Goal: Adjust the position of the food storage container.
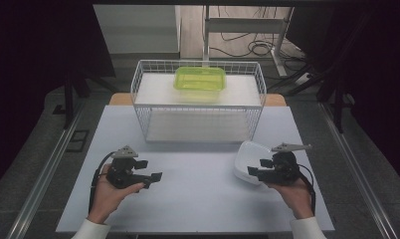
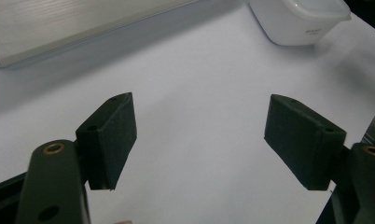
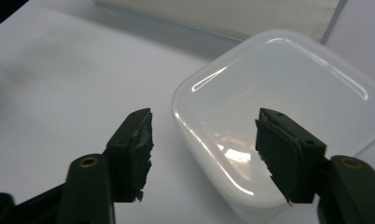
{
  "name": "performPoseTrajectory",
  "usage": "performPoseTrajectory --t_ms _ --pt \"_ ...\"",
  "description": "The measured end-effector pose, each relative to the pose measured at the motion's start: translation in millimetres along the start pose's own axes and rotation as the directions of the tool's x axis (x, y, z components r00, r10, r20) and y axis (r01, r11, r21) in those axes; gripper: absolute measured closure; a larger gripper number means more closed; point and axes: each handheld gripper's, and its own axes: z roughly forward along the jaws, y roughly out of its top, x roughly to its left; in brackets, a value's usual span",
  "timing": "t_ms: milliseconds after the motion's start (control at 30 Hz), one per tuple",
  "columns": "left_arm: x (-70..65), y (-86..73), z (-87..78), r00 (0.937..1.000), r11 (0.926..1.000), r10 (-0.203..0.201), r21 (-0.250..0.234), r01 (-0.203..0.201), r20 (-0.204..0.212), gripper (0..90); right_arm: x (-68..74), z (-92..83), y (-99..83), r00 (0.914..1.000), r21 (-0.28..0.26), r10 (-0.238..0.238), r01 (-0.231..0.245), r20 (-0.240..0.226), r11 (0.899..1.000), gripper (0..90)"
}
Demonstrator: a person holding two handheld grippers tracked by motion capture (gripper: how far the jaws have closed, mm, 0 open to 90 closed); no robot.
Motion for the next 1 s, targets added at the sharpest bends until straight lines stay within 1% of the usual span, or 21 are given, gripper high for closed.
performPoseTrajectory --t_ms 100,133,233,300,333,367,400,433,467,500,533,600,700,767,800,900,1000 --pt "1.3 -0.3 -2.4 1.0000 1.0000 -0.007 -0.006 0.007 0.005 24.4 -6.0 -2.1 9.1 0.9999 -0.010 0.011 -0.011 -0.003 1.000 41.7" --pt "1.3 -0.4 -3.0 0.9999 0.9999 -0.010 -0.008 0.010 0.007 24.4 -10.4 -1.5 13.6 0.9998 -0.006 0.019 -0.019 -0.004 1.000 42.9" --pt "1.3 -0.4 -4.0 1.0000 0.9998 -0.009 -0.015 0.009 0.004 24.3 -20.9 1.5 23.4 0.9994 0.014 0.029 -0.029 0.019 0.999 46.1" --pt "1.0 -0.4 -5.0 0.9999 0.9996 -0.014 -0.026 0.014 -0.007 24.6 -28.5 3.8 30.3 0.9985 0.029 0.036 -0.037 0.041 0.999 50.2" --pt "1.0 -0.4 -5.0 0.9999 0.9996 -0.014 -0.026 0.014 -0.007 24.6 -28.5 3.8 30.3 0.9985 0.029 0.036 -0.037 0.041 0.999 50.2" --pt "1.6 -0.4 -5.7 0.9998 0.9995 -0.015 -0.028 0.015 -0.012 24.6 -36.6 5.9 37.5 0.9973 0.046 0.032 -0.035 0.065 0.998 55.6" --pt "1.6 -0.5 -5.7 0.9998 0.9994 -0.016 -0.030 0.016 -0.013 24.6 -40.2 7.4 40.5 0.9968 0.052 0.030 -0.034 0.074 0.998 58.1" --pt "1.7 -0.5 -5.8 0.9998 0.9995 -0.015 -0.029 0.015 -0.014 24.6 -42.5 8.2 42.9 0.9967 0.058 0.030 -0.034 0.075 0.998 61.7" --pt "1.7 -0.5 -5.8 0.9998 0.9995 -0.015 -0.029 0.015 -0.014 24.6 -42.5 8.2 42.9 0.9967 0.058 0.030 -0.034 0.075 0.998 61.7" --pt "1.6 -0.5 -5.9 0.9998 0.9995 -0.015 -0.029 0.014 -0.016 24.6 -50.6 11.5 48.7 0.9978 0.059 0.028 -0.032 0.061 0.998 68.7" --pt "1.6 -0.5 -5.9 0.9998 0.9995 -0.015 -0.029 0.014 -0.016 24.6 -53.3 12.3 50.4 0.9978 0.063 0.031 -0.034 0.058 0.997 70.9" --pt "2.1 -0.5 -5.7 0.9998 0.9996 -0.015 -0.025 0.015 -0.014 24.6 -59.0 15.9 54.9 0.9974 0.077 0.026 -0.031 0.067 0.997 77.6" --pt "3.1 -1.3 -4.1 0.9996 0.9996 -0.023 -0.014 0.023 -0.015 24.3 -65.8 20.3 60.2 0.9963 0.099 0.023 -0.031 0.083 0.995 84.9" --pt "3.4 -1.6 -3.0 0.9995 0.9996 -0.027 -0.006 0.027 -0.017 24.1 -67.4 21.3 61.4 0.9959 0.106 0.018 -0.028 0.089 0.994 86.6" --pt "3.5 -1.7 -2.4 0.9995 0.9997 -0.026 0.000 0.026 -0.019 23.8 -72.8 24.7 64.7 0.9944 0.118 0.017 -0.029 0.105 0.993 88.9" --pt "2.6 -1.8 -0.2 0.9995 0.9996 -0.023 0.013 0.023 -0.021 23.8 -78.0 29.9 68.5 0.9920 0.137 0.020 -0.037 0.125 0.990 89.1" --pt "2.7 -2.3 1.1 0.9995 0.9995 -0.023 0.022 0.024 -0.021 23.7 -82.2 35.9 72.7 0.9895 0.173 -0.006 -0.019 0.145 0.985 89.1"
